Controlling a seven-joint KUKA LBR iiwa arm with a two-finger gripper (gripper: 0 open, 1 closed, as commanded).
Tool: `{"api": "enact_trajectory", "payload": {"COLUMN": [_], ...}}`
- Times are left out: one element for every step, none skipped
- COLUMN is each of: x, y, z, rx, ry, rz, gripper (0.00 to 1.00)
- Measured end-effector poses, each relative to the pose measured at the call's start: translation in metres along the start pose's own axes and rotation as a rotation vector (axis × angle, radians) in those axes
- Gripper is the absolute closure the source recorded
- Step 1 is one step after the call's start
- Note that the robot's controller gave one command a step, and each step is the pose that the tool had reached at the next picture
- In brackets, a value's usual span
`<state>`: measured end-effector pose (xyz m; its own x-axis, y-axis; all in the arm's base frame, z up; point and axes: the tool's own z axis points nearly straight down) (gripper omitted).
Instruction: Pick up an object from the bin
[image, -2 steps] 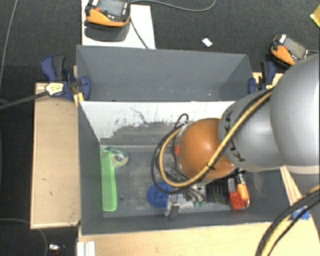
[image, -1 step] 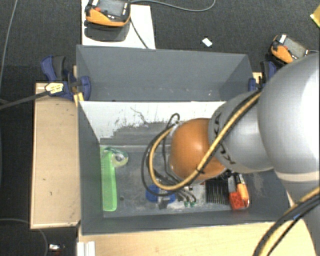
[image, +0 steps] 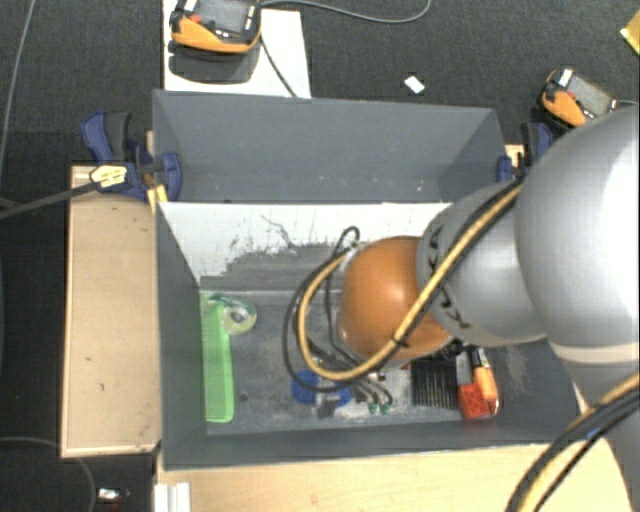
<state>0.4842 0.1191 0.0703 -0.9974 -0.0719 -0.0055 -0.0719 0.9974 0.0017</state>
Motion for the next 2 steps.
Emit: {"api": "enact_trajectory", "payload": {"x": [0.0, 0.001], "y": [0.0, 0.0], "z": [-0.006, -0.042], "rx": [-0.001, 0.0], "ry": [-0.002, 0.002], "rz": [0.002, 0.006], "gripper": [1.0, 1.0]}}
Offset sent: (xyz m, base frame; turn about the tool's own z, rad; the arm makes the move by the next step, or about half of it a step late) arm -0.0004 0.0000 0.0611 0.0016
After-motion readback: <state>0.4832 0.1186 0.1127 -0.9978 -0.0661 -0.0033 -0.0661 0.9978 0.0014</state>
